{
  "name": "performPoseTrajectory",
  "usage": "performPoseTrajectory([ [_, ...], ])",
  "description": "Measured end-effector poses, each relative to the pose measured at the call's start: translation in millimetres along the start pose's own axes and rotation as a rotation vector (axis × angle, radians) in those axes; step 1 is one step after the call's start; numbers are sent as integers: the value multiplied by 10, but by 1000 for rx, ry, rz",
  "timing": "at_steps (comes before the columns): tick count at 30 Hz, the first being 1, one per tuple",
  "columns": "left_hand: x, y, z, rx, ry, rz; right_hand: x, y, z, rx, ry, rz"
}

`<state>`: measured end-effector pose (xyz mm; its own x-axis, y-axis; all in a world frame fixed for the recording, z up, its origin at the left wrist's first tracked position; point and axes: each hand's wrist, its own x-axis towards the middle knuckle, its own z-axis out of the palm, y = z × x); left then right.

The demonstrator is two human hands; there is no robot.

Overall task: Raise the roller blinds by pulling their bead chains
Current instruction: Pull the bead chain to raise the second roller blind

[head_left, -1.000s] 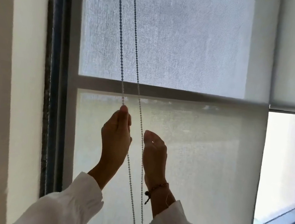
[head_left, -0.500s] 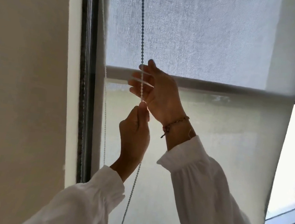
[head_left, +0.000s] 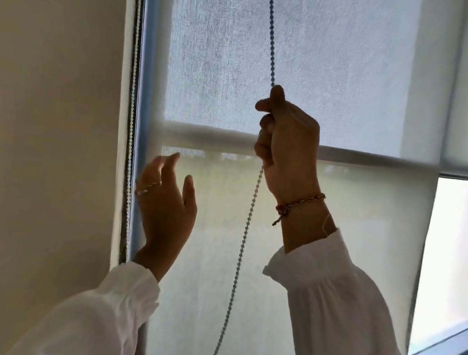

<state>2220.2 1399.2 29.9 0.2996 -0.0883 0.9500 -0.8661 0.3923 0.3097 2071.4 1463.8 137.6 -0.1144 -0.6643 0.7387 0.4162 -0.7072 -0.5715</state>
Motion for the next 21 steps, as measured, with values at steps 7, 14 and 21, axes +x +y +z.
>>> performPoseTrajectory([
  [7, 76, -188, 224, -220, -56, -426, -24, -82, -252, -244, 104, -106],
  [14, -113, 352, 158, -648, 3, -266, -93, 211, -359, -852, 148, -128],
  [21, -542, 1003, 168, -649, -126, -117, -24, 164, -1, -381, -111, 91],
])
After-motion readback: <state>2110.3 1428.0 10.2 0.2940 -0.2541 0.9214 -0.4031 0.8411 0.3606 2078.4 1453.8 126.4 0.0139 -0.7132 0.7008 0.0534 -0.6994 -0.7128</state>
